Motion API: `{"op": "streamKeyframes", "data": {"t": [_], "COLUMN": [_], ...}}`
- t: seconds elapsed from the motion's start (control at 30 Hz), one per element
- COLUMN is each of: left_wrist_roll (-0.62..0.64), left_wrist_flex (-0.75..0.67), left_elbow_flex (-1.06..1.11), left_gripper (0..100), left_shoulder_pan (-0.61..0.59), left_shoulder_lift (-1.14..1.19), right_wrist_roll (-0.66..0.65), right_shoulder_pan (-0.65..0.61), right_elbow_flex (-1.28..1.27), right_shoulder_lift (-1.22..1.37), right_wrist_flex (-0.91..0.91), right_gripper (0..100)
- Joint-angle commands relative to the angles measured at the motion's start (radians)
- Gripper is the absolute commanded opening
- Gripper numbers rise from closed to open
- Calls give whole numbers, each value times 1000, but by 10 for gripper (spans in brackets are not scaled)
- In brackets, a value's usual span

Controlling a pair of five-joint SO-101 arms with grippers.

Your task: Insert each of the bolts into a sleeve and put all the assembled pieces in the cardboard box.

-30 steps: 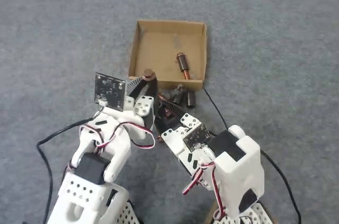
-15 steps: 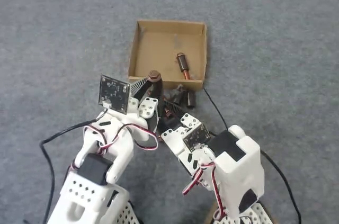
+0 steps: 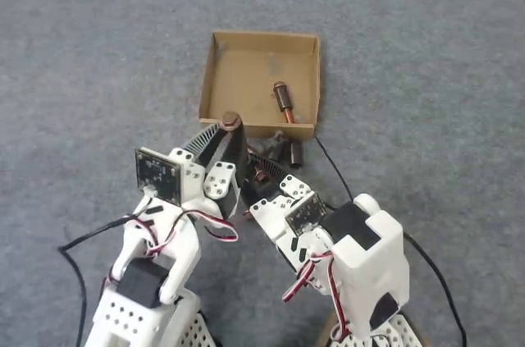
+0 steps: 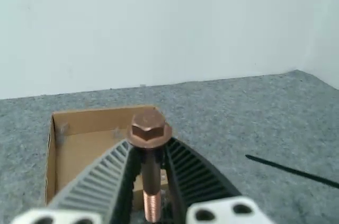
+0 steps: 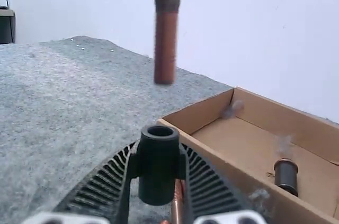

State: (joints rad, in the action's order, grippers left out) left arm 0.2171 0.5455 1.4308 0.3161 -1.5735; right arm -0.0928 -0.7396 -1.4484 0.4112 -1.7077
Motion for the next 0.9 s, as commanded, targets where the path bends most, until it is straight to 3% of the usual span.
{"op": "streamKeyframes", "data": {"t": [0.0,0.77,0.87], "left_wrist_roll": [-8,-6,54], "left_wrist_flex": [0,0,0], "left_elbow_flex": [35,179,179], "left_gripper": [11,11,11], "left_shoulder_pan": [3,3,3], "left_shoulder_lift": [-72,-247,-245], "right_wrist_roll": [14,54,54], "right_shoulder_pan": [-8,-18,-18], "right_elbow_flex": [9,-35,-37], "right_shoulder_lift": [-12,-58,-58], "right_wrist_flex": [-31,-51,-51], "right_gripper": [6,6,6]}}
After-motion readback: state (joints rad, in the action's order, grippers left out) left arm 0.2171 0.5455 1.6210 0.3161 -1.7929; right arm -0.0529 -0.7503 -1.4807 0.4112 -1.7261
